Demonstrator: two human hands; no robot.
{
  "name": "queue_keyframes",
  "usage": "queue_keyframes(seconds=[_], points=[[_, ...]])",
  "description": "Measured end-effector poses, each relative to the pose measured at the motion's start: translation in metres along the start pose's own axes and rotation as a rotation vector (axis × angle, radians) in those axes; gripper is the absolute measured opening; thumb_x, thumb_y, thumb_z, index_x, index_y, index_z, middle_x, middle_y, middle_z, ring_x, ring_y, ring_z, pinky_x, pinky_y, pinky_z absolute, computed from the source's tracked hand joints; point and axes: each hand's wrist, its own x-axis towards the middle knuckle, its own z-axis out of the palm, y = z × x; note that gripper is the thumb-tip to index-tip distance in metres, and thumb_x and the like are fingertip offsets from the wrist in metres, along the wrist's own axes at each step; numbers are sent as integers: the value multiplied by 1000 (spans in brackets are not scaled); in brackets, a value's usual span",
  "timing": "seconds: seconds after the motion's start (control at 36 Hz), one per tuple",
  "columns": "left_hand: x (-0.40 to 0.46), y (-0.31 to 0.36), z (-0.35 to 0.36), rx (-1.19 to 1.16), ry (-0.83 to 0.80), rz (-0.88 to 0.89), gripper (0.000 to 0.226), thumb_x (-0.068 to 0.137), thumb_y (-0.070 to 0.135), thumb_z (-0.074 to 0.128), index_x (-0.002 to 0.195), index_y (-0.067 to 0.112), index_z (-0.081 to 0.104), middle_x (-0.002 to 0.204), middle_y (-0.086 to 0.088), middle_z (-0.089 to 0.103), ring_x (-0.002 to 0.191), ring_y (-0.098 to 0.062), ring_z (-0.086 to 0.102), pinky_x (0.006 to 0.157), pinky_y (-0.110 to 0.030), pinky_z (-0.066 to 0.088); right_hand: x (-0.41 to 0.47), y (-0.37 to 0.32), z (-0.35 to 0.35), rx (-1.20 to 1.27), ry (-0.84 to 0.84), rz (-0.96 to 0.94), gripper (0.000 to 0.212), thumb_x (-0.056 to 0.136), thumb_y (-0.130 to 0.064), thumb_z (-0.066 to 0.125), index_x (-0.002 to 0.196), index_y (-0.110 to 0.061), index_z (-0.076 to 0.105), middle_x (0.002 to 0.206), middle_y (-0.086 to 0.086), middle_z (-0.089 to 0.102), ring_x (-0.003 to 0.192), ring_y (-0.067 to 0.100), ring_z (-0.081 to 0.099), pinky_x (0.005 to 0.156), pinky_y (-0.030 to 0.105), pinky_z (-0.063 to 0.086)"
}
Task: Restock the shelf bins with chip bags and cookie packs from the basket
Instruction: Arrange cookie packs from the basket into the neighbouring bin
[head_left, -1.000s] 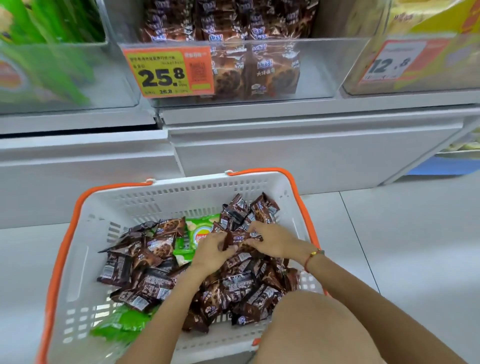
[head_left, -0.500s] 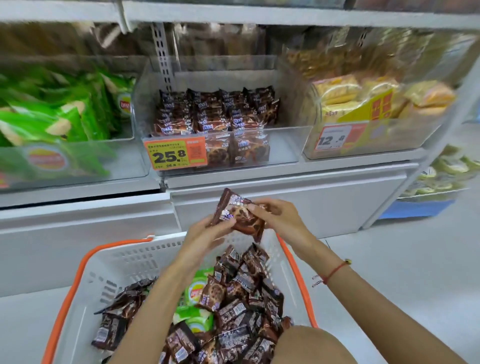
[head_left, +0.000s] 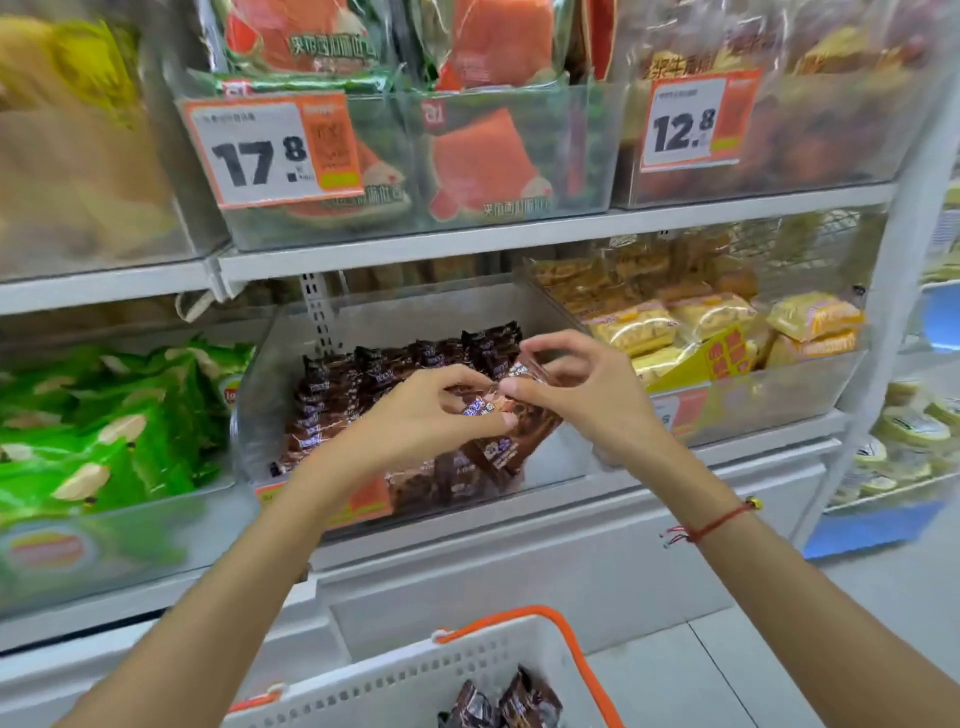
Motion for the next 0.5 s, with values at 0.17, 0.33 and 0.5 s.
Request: queue_keyframes(seconds=[0.17,0.33,0.5], points=[[51,15,-5,-75,7,-68,25,87,47,62,96,23,61,100,9,58,84,-6,54,80,-27,46,39,21,-7,-282,228,-170,19,95,-32,54,105,-22,66,95,-6,70,94,11,64,82,31,51],[98,2,2,-298,176,-201,20,95,28,58,99,9,52,94,0,51,97,-18,52,88,-31,47,46,76,-17,-958,284,-257,50,87,-13,52,136,-12,48,133,6,54,128,28,42,107,42,30],[140,-11,22,-70,188,-107,27,94,32,59,113,13,55,101,1,56,93,-16,51,80,-27,40,43,87,-13,-975,336,-284,51,87,-17,39,137,-12,48,134,5,54,132,26,41,111,40,26]])
